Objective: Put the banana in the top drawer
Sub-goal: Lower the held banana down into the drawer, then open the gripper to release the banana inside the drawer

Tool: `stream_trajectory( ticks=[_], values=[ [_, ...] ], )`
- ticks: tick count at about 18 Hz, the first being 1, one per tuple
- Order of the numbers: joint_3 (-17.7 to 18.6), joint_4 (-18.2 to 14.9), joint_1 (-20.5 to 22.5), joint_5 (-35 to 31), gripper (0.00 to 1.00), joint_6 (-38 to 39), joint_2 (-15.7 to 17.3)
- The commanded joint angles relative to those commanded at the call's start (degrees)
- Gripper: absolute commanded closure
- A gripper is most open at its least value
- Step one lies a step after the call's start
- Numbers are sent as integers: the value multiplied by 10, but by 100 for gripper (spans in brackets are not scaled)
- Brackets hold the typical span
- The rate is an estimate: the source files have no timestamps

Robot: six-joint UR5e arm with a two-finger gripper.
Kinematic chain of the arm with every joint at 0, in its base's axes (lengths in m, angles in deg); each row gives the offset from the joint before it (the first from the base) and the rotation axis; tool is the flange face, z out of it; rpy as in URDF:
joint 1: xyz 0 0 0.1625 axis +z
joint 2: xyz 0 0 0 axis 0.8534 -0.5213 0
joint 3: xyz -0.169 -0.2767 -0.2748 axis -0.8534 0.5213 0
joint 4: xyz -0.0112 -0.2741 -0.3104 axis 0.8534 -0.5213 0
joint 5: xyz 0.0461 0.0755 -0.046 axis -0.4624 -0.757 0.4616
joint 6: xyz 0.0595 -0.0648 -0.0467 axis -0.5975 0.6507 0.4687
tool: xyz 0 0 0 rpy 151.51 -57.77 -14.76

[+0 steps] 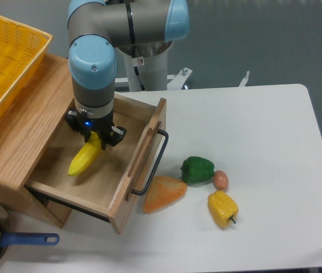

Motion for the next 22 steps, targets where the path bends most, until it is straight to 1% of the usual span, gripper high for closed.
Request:
stream_trajectory(
  ticks=[1, 2, 5, 7, 8, 9, 10, 22],
  values=[
    [0, 2, 0, 0, 33, -1, -1],
    [0, 2, 0, 0, 30, -2, -1],
    [-1, 2, 0, 0, 30, -3, 1],
    [-1, 2, 0, -1, 27, -3, 2],
    [-1, 2, 0, -3, 23, -4, 3],
    [-1, 2, 0, -10, 5, -4, 3],
    [-1, 2, 0, -15, 0, -4, 3],
    [-9, 1, 4, -22, 0, -5, 4]
  ],
)
